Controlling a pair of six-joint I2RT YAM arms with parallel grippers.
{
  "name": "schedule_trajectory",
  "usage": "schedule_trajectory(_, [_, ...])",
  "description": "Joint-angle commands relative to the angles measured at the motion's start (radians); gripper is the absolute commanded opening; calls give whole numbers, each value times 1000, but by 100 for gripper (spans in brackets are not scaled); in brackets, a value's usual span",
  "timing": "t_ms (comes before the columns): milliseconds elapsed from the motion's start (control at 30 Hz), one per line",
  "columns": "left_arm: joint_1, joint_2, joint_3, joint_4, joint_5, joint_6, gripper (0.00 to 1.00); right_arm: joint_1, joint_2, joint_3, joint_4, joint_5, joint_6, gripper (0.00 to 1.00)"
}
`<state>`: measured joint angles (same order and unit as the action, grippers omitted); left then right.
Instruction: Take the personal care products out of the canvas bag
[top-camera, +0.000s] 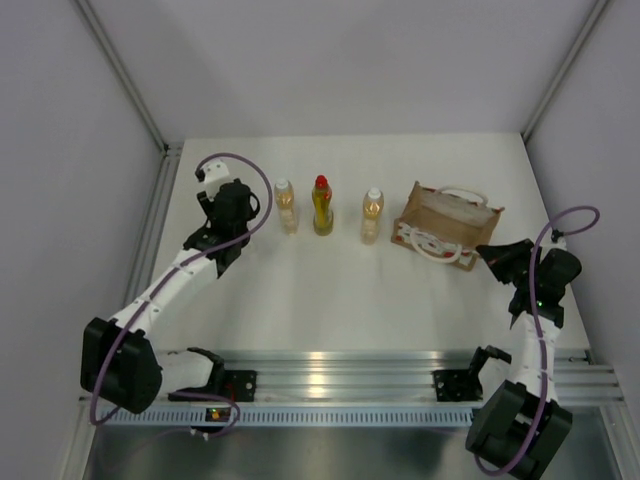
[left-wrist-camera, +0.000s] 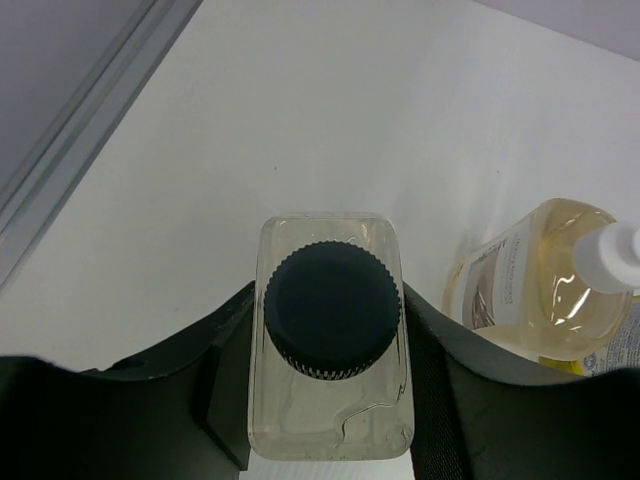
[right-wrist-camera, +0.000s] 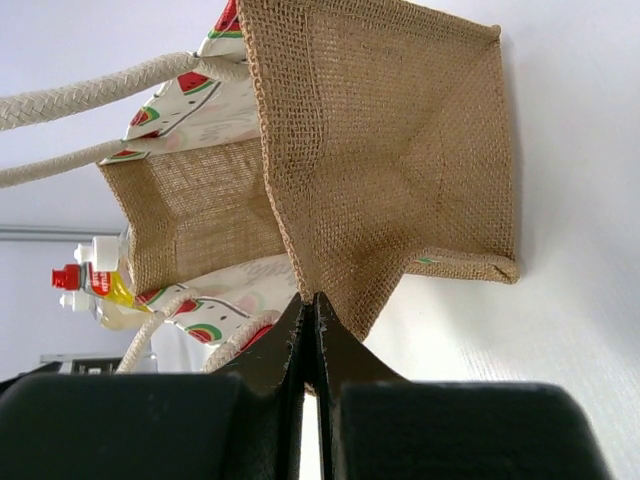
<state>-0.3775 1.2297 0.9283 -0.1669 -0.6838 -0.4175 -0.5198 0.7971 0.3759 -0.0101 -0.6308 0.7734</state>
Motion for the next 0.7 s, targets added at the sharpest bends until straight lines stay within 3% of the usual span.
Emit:
schedule_trajectory(0, [8,-6,1,337,17,-30,0,7,1,55,35,-29,26,0])
schedule_trajectory(400, [11,128,-85,569,82,34,0,7,7,54,56,-24,72,0])
schedule_trajectory(667, [11,189,-60,560,90,89,0,7,-22,55,55,28,115,0])
